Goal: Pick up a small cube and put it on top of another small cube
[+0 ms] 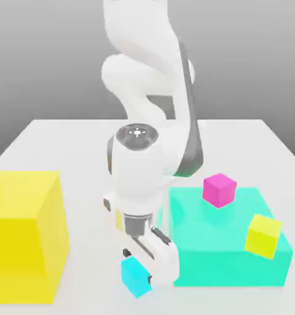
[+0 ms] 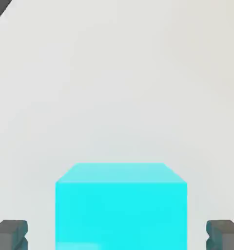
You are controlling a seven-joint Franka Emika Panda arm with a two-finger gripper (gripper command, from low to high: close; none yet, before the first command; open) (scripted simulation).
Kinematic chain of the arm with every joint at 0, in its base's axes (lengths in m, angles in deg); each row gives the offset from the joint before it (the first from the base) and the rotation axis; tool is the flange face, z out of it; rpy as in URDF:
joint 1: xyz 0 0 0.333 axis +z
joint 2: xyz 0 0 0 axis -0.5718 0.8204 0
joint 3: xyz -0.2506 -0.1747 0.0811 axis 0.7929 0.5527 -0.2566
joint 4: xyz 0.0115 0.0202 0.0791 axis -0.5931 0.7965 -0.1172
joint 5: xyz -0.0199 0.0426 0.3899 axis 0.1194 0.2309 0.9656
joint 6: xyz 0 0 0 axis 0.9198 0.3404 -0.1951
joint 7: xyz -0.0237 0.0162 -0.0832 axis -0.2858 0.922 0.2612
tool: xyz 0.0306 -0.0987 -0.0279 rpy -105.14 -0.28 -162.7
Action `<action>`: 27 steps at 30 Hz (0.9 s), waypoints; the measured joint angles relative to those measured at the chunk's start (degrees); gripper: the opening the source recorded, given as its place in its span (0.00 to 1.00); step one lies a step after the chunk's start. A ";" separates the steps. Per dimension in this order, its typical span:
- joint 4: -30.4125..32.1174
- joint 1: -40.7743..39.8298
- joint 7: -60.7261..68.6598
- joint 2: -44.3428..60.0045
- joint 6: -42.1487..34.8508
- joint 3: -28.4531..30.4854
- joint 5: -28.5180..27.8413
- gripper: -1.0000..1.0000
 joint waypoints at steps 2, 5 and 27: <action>0.00 0.00 -0.04 0.00 0.08 -0.01 -0.04 0.00; -0.10 0.15 -0.20 0.54 0.58 0.18 -0.24 0.00; 8.50 14.13 33.58 -40.23 -31.65 -9.14 12.26 0.00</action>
